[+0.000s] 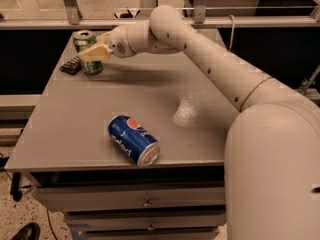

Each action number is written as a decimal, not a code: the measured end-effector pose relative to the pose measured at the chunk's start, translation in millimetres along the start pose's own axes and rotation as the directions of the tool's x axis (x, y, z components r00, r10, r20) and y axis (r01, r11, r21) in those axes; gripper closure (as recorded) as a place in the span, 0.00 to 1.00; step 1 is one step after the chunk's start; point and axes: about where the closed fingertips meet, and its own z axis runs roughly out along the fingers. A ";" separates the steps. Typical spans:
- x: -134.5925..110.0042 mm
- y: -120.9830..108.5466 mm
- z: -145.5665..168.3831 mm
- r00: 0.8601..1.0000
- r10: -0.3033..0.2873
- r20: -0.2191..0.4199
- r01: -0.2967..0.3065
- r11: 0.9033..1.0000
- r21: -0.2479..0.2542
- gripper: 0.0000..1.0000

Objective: Move green can near rxbar chocolate

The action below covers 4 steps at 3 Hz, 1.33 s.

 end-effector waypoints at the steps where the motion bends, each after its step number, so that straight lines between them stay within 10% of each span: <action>1: 0.0 -0.1 0.0 1.000 0.000 0.000 0.000 1.000 0.000 0.15; 4: 47.9 -45.7 -106.9 0.998 -0.049 -0.034 0.052 0.995 0.085 0.00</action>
Offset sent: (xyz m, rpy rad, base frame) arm 0.0138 -0.0524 -0.0115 -0.0022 -0.0323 -0.0347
